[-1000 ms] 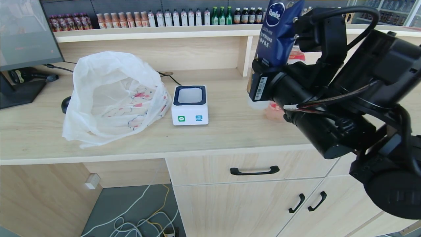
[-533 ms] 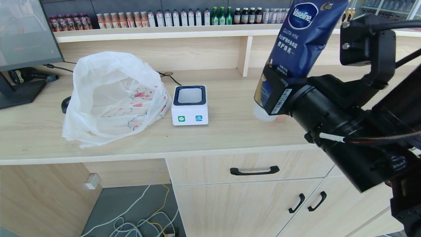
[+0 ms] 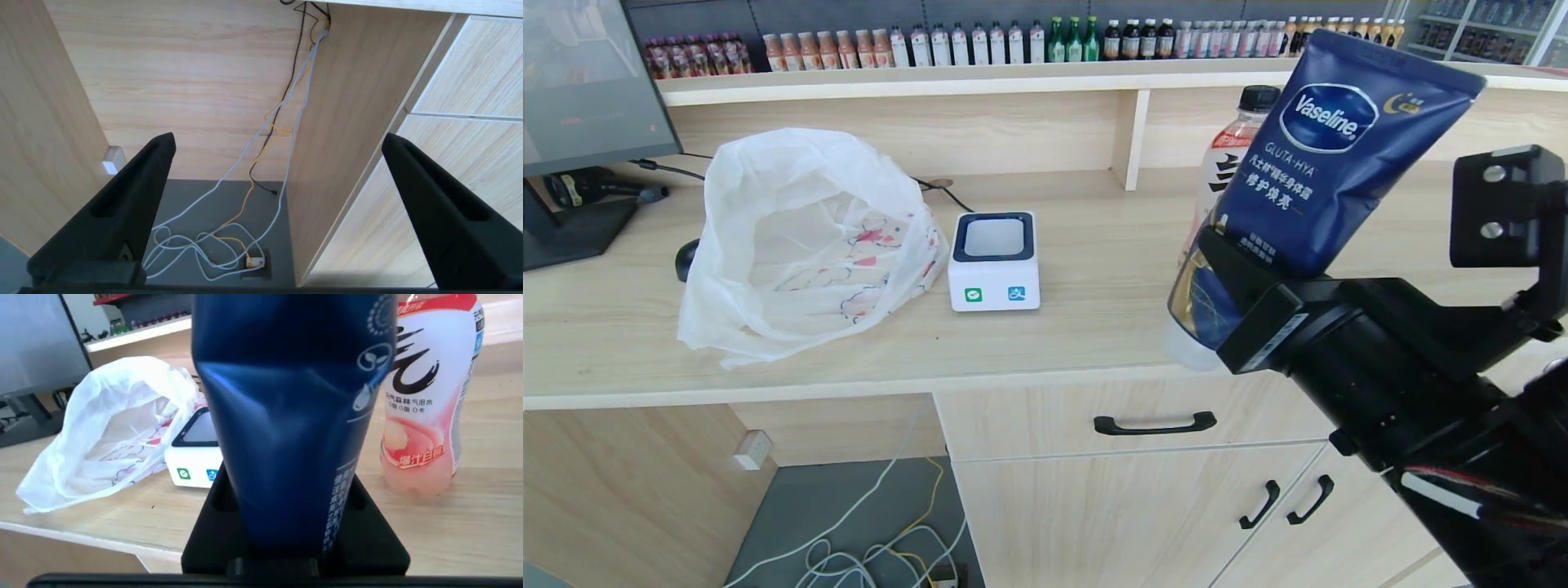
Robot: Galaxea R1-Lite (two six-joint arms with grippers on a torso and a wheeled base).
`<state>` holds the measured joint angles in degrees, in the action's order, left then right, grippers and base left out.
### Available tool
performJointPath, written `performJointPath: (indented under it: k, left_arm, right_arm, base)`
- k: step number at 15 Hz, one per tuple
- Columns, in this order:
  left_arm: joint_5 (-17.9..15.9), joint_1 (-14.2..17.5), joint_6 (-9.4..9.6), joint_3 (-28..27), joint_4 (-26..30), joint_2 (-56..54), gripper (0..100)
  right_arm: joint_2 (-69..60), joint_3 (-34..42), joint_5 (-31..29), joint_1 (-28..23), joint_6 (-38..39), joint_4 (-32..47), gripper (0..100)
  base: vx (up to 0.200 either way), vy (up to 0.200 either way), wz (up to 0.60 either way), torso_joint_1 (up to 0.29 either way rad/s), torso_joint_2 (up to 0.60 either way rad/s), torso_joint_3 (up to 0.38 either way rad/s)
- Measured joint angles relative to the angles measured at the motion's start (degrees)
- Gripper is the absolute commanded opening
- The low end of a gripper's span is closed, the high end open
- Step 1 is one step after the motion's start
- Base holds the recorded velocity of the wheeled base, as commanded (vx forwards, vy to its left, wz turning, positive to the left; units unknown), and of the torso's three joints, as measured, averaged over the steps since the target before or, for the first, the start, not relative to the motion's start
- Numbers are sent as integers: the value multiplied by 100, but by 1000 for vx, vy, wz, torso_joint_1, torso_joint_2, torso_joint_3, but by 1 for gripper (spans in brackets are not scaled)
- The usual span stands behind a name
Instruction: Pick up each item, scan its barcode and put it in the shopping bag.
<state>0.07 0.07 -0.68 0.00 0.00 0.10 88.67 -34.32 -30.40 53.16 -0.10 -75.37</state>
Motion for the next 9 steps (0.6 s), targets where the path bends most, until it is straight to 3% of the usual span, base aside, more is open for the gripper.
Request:
performJointPath:
  k: [9]
  left_arm:
    - [0,0,-2,0,0,0,100]
  right_arm:
    - [2,546,-271,299,-395,-59,0]
  base:
    - [0,0,0,0,0,0]
